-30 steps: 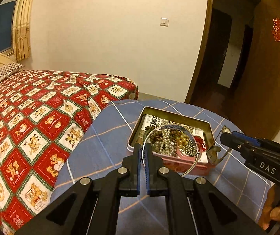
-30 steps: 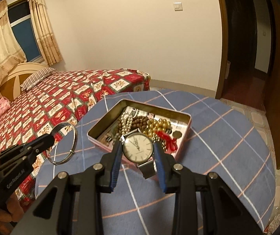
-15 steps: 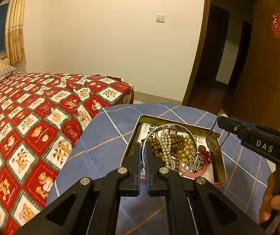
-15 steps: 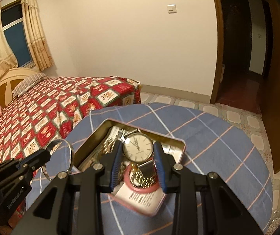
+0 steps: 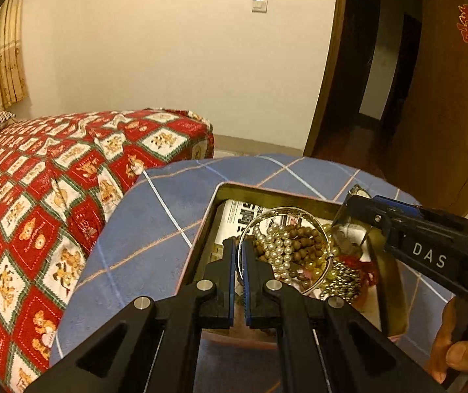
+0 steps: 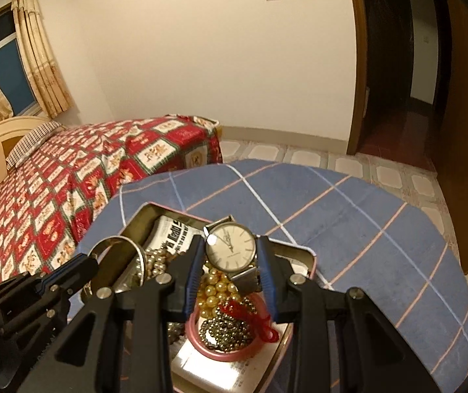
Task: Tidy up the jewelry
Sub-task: 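Carry the bangle in the left tool and watch in the right tool over the tin, then open the left tool releasing the bangle while the right tool releases the watch into the tin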
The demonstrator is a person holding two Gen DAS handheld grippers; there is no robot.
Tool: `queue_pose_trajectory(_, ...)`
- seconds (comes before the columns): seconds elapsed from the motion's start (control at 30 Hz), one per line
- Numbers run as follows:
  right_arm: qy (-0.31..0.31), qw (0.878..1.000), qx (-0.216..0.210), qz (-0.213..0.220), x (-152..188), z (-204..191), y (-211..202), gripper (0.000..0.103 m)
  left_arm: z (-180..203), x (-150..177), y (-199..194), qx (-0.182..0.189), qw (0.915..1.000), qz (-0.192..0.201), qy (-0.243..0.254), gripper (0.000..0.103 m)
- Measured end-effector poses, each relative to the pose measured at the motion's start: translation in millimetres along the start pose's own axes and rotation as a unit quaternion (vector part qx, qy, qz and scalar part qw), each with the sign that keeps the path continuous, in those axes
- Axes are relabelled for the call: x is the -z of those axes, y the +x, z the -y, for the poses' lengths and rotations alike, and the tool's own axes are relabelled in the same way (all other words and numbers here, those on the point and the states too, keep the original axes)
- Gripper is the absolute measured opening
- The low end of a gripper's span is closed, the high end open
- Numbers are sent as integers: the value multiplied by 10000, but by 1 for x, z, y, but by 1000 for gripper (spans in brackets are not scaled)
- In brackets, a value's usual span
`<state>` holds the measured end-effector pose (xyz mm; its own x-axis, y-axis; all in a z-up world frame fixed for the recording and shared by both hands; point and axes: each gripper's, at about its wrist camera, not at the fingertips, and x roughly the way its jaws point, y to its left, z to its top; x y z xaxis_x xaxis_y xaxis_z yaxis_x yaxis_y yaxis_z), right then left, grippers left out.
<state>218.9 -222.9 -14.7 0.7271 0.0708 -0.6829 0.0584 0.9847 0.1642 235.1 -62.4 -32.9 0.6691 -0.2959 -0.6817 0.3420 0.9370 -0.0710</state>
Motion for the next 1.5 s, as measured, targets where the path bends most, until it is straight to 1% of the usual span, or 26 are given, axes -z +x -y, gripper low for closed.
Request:
queue_pose_trajectory(0.23, -30, 9997, 58, -249, 3, 1, 17, 36, 1, 9, 21, -74, 9997, -214, -11, 2)
queue_pose_trajectory(0.6, 35, 9981, 102, -602, 13, 4, 40, 36, 0, 14, 40, -259, 9990, -355, -10, 2)
queue_pose_trajectory(0.73, -77, 9980, 178, -608, 15, 1, 43, 36, 7, 14, 46, -528, 9979, -283, 241, 3)
queue_pose_trajectory(0.8, -125, 9978, 223, -613, 15, 0, 43, 36, 15, 15, 48, -734, 9958, -261, 484, 4)
queue_pose_trajectory(0.87, -141, 9970, 255, -719, 15, 0, 45, 40, 19, 16, 48, -881, 9937, -268, 632, 5)
queue_pose_trajectory(0.93, -201, 9968, 234, -740, 15, -1, 45, 56, 21, 17, 47, -960, 9921, -401, 702, 7)
queue_pose_trajectory(0.97, -268, 9967, 265, -719, 16, -3, 42, 61, 21, 17, 46, -958, 9919, -467, 692, 8)
queue_pose_trajectory(1.03, -296, 9969, 283, -667, 17, -5, 39, 64, 18, 17, 40, -873, 9932, -480, 597, 11)
queue_pose_trajectory(1.07, -274, 9975, 241, -613, 17, -5, 34, 64, 17, 16, 37, -843, 9938, -463, 552, 17)
queue_pose_trajectory(1.1, -216, 9980, 207, -559, 18, -4, 29, 67, 16, 16, 32, -852, 9941, -426, 510, 28)
queue_pose_trajectory(1.13, -173, 9982, 196, -531, 17, -4, 26, 71, 16, 15, 30, -887, 9941, -382, 492, 36)
queue_pose_trajectory(1.17, -106, 9988, 126, -471, 17, -3, 20, 80, 16, 14, 23, -903, 9944, -290, 472, 50)
queue_pose_trajectory(1.2, -85, 9990, 79, -424, 16, -4, 16, 85, 17, 13, 18, -793, 9956, -212, 453, 59)
queue_pose_trajectory(1.27, -113, 9995, 52, -282, 15, -7, 3, 87, 20, 11, 3, -826, 9956, 20, 448, 66)
queue_pose_trajectory(1.33, -184, 9995, 99, -222, 14, -11, -3, 91, 23, 9, -7, -944, 9941, 143, 515, 66)
queue_pose_trajectory(1.4, -241, 9995, 134, -151, 14, -16, -12, 95, 24, 10, -14, -985, 9937, 165, 502, 66)
queue_pose_trajectory(1.5, -234, 9996, 165, -37, 16, -18, -24, 98, 21, 16, -23, -1013, 9941, 123, 371, 66)
